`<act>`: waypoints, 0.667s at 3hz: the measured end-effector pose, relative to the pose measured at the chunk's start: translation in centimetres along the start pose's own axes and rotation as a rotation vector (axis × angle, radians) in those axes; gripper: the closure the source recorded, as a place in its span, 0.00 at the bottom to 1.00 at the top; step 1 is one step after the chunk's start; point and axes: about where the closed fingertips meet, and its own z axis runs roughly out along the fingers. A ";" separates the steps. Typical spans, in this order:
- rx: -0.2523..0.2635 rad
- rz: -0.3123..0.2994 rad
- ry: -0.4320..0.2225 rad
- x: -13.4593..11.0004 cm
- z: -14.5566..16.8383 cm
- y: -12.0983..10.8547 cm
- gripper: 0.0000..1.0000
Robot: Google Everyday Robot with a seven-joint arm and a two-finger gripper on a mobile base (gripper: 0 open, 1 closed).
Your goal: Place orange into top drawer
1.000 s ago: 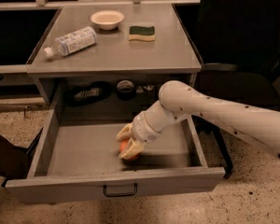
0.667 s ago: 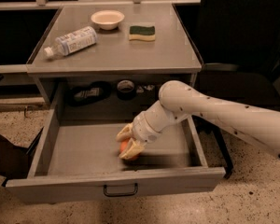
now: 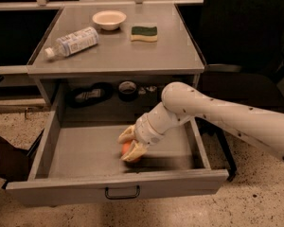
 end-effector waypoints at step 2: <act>0.000 0.000 0.000 0.0 0.0 0.0 0.00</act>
Offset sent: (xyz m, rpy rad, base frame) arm 0.0000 0.0000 0.0000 0.0000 0.0000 0.0000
